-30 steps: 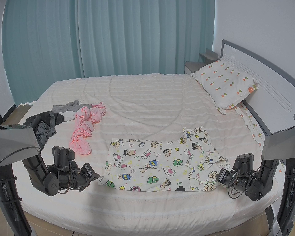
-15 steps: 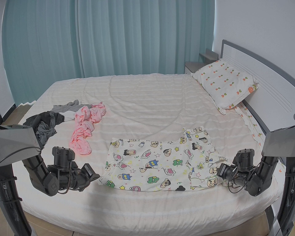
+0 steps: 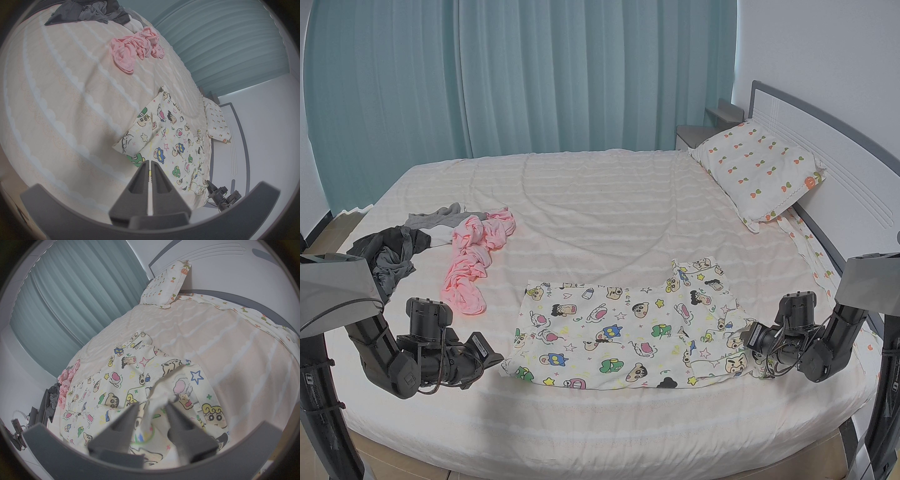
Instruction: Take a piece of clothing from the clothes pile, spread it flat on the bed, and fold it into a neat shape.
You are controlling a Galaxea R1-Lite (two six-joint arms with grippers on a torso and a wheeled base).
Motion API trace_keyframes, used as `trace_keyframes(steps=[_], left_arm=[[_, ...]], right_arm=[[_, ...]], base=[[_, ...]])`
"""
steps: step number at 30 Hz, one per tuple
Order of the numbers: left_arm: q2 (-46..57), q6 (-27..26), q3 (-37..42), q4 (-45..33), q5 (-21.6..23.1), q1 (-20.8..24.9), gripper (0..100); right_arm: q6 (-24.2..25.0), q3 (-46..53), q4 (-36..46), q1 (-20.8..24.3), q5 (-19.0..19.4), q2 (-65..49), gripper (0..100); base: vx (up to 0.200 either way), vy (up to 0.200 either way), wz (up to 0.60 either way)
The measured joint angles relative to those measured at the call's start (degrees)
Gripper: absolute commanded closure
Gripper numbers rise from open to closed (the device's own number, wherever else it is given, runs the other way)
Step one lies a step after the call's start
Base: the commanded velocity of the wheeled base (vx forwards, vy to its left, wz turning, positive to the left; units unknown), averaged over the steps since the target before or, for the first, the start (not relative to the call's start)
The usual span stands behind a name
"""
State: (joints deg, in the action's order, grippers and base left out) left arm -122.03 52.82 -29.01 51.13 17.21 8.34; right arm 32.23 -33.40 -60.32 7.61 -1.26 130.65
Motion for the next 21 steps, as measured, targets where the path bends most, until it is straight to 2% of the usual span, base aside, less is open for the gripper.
trace_keyframes(steps=[12,21], left_arm=[[0.0,0.0,0.0,0.0,0.0,0.0,100],[0.0,0.0,0.0,0.0,0.0,0.0,100]], right_arm=[[0.1,4.1,0.0,0.4,0.1,-5.3,0],[3.3,6.7,0.0,8.2,0.0,-9.3,0]], base=[[0.000,0.000,0.00],[0.000,0.000,0.00]])
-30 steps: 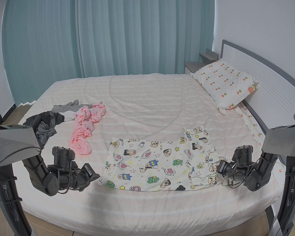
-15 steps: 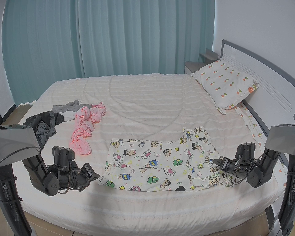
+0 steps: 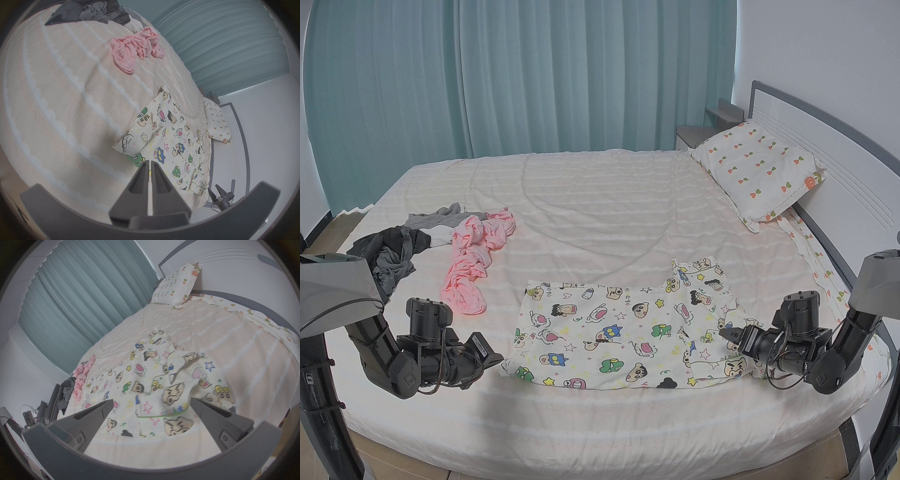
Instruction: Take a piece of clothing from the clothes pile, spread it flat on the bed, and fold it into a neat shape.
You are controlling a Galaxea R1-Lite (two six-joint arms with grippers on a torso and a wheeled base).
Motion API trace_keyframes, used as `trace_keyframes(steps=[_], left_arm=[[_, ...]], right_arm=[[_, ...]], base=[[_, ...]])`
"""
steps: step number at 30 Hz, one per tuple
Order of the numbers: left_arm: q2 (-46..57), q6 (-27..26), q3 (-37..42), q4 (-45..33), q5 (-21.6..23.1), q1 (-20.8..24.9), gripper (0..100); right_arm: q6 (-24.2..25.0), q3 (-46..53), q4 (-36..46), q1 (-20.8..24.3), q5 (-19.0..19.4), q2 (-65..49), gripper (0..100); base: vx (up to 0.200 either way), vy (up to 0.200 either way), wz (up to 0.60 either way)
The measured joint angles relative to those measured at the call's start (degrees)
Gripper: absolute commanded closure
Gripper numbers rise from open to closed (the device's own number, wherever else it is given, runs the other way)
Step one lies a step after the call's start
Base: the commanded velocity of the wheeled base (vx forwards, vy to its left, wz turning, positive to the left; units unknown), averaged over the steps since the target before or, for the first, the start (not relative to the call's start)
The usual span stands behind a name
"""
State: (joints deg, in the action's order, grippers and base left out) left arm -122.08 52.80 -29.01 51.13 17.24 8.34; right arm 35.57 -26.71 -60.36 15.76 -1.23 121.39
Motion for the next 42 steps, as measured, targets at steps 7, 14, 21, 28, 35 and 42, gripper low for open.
trace_keyframes(steps=[7,14,21,28,35,42], left_arm=[[0.0,0.0,0.0,0.0,0.0,0.0,100],[0.1,0.0,0.0,0.0,0.1,0.0,100],[0.2,-0.1,0.1,0.0,0.5,0.0,100],[0.2,-0.1,0.4,0.0,0.7,0.0,100],[0.7,0.3,0.5,-0.3,1.0,0.5,100],[1.2,5.0,-2.8,-6.1,-0.1,5.7,100]], right_arm=[[0.4,-1.8,0.1,3.8,-0.1,0.6,0],[0.5,-5.4,0.1,2.6,-0.2,5.7,0],[0.6,-8.0,-0.1,-1.8,-0.1,10.2,0],[4.3,-10.3,-0.5,-4.5,0.5,13.4,0],[6.0,-9.1,-0.5,-4.5,0.6,10.8,0],[7.8,-0.2,-0.9,-2.3,0.9,3.7,0]], base=[[0.000,0.000,0.00],[0.000,0.000,0.00],[0.000,0.000,0.00],[0.000,0.000,0.00],[0.000,0.000,0.00],[0.000,0.000,0.00]])
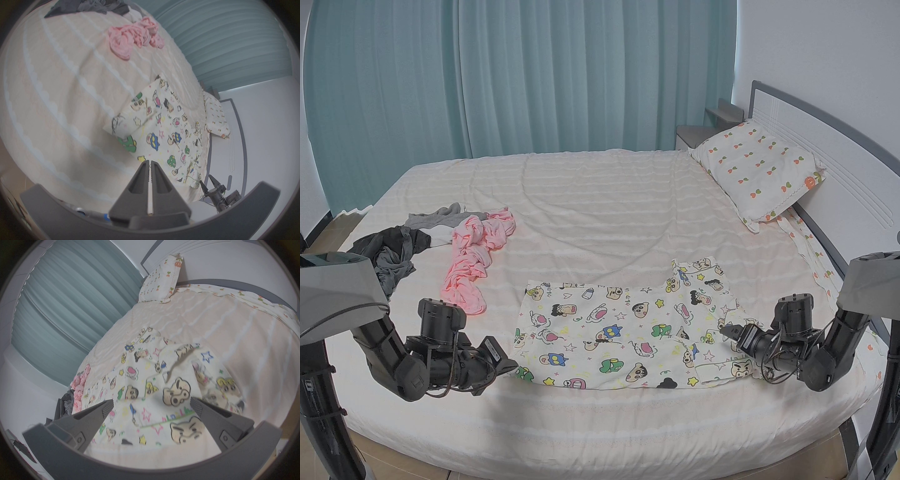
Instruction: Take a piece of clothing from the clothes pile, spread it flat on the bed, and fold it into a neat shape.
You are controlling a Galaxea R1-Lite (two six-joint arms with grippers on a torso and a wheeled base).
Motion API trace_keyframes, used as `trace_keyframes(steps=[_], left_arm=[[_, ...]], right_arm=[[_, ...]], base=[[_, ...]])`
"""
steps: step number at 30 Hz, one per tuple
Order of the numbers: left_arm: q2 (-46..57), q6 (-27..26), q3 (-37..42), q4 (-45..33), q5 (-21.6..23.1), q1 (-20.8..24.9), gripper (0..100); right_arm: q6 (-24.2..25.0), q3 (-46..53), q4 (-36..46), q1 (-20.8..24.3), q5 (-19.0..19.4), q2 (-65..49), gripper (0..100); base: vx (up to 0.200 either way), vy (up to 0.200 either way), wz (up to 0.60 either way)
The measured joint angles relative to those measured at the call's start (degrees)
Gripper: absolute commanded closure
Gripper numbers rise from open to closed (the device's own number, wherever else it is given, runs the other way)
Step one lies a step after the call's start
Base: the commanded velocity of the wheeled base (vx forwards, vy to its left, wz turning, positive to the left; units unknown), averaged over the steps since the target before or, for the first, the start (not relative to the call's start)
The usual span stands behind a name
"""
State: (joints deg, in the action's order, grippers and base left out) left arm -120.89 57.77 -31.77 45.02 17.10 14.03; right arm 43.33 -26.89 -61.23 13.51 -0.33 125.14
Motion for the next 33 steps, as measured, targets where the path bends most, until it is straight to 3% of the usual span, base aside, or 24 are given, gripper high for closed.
trace_keyframes(steps=[5,9,13,18,19,27,33], left_arm=[[-0.4,1.4,-6.9,-12.7,-3.8,2.9,100],[-1.7,1.8,-13.9,-22.7,-9.6,5.2,100],[-3.7,1.8,-18.9,-27.2,-15.8,7.4,100],[-6.0,-1.1,-21.7,-29.6,-19.3,9.6,100],[-6.4,-1.3,-21.9,-29.9,-19.6,9.9,0],[-7.7,-1.7,-21.9,-30.1,-20.7,10.6,0],[-9.2,-3.8,-22.4,-29.9,-24.3,10.7,0]], right_arm=[[1.1,6.1,-5.9,2.0,1.1,-2.3,0],[1.8,10.7,-16.9,3.5,2.0,-2.0,0],[1.9,14.5,-26.2,4.3,2.4,0.3,0],[1.9,17.5,-27.7,4.9,3.0,2.7,0],[1.9,18.0,-27.7,4.9,3.3,2.9,0],[1.9,19.4,-27.7,5.1,3.6,3.1,0],[1.9,19.6,-27.8,5.1,3.6,3.0,0]], base=[[0.000,0.000,0.00],[0.000,0.000,0.00],[0.000,0.000,0.00],[0.000,0.000,0.00],[0.000,0.000,0.00],[0.000,0.000,0.00],[0.000,0.000,0.00]])
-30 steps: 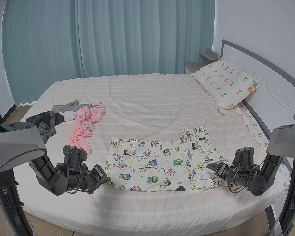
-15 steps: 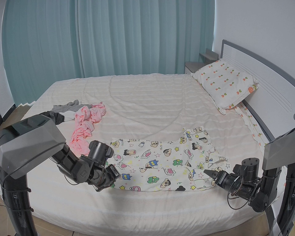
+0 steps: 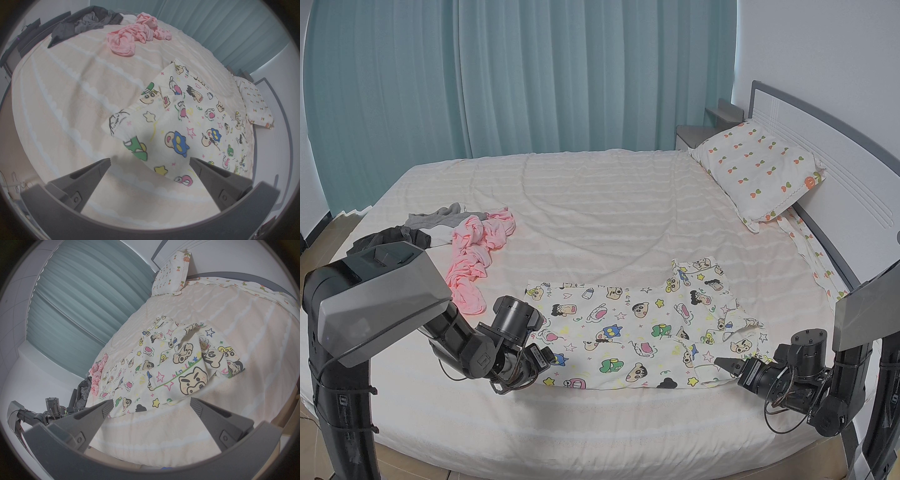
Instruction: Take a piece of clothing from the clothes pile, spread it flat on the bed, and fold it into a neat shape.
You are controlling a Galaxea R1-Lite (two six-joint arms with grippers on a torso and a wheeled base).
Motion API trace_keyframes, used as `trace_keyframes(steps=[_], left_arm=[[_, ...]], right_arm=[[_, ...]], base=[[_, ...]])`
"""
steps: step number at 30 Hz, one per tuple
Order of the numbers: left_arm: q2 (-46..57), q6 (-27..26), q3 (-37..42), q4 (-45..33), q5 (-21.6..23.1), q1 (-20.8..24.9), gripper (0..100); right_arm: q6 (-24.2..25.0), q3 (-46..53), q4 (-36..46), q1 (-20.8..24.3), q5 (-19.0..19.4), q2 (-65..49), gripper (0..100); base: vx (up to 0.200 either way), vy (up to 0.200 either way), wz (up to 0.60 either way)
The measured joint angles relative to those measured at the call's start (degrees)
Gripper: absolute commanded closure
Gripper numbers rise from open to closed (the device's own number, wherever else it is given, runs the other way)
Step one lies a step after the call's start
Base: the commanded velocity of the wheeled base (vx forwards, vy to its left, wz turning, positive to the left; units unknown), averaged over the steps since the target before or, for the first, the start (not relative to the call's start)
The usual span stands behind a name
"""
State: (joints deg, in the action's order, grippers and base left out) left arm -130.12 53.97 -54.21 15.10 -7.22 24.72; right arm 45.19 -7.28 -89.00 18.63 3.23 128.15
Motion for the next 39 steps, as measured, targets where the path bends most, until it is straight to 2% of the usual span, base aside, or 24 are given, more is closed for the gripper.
trace_keyframes(steps=[13,30,31,39], left_arm=[[-4.0,-5.4,-3.0,0.1,-6.4,1.3,0],[-9.8,-6.4,-9.6,0.5,-13.7,2.4,0],[-10.0,-6.3,-9.8,0.5,-13.8,2.4,100],[-11.3,-5.8,-11.3,0.1,-14.7,2.5,100]], right_arm=[[0.0,0.0,0.0,0.0,0.0,0.0,0],[0.0,0.0,0.0,-0.1,0.0,0.0,0],[0.1,0.0,0.0,-0.1,0.0,0.0,0],[-0.2,2.1,0.0,0.0,0.1,0.1,0]], base=[[0.000,0.000,0.00],[0.000,0.000,0.00],[0.000,0.000,0.00],[0.000,0.000,0.00]])
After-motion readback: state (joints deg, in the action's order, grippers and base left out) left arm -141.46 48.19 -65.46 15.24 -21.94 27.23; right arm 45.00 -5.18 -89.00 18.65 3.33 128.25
